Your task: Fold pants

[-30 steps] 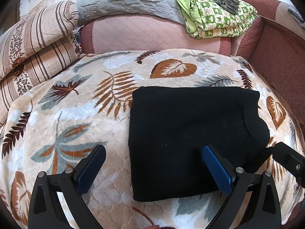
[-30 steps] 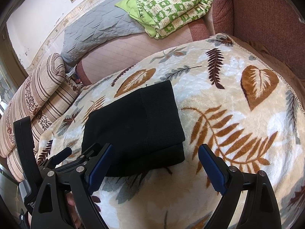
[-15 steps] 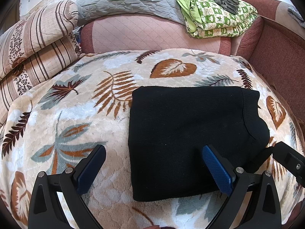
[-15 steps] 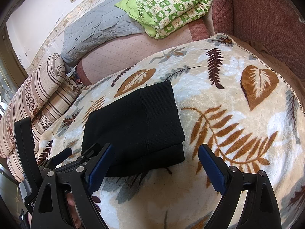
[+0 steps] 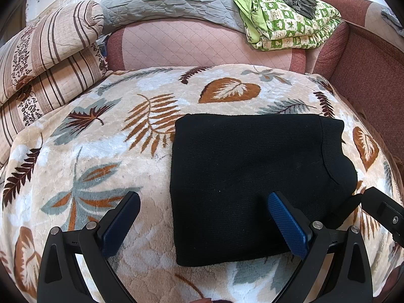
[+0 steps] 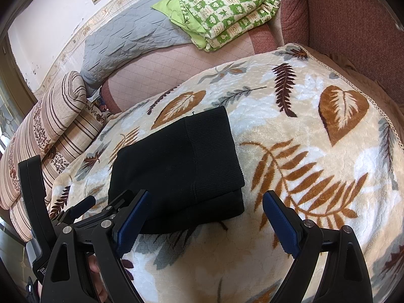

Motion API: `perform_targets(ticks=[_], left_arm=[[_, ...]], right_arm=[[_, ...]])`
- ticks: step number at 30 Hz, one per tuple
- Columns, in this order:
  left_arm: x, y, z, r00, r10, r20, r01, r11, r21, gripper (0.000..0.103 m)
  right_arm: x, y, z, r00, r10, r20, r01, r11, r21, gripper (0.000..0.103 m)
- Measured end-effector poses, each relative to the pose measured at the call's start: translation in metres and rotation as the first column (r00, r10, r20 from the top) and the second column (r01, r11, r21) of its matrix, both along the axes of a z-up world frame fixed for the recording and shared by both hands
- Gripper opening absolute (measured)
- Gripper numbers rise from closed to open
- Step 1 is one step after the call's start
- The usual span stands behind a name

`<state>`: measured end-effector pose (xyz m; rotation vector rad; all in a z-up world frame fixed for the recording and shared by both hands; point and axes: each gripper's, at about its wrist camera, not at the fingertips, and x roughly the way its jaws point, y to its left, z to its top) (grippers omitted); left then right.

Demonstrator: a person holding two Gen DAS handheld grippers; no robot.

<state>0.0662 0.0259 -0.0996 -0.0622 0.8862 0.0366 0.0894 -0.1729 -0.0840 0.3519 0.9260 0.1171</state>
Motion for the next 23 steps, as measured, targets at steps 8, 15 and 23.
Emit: perform_targets(ticks=[8, 15, 23], left_arm=[[-0.0003, -0.0009, -0.0002, 1.0, -0.001, -0.001, 0.001, 1.0, 0.0, 0.102], [-0.0014, -0.0021, -0.0005, 1.0, -0.007, 0.002, 0.007, 1.0, -0.005, 0.102], [-0.0097, -0.0058, 0.0022, 0.999, -0.03, 0.038, 0.029, 0.999, 0.019, 0.102]], right_arm=[[-0.0002, 0.0001, -0.0005, 1.0, 0.0, 0.0, 0.0, 1.0, 0.0, 0.091], [-0.0003, 0.0001, -0.0006, 1.0, 0.0, 0.0, 0.0, 1.0, 0.001, 0.091], [-0.0003, 0.0, -0.0006, 1.0, -0.001, 0.0, 0.001, 1.0, 0.001, 0.091]])
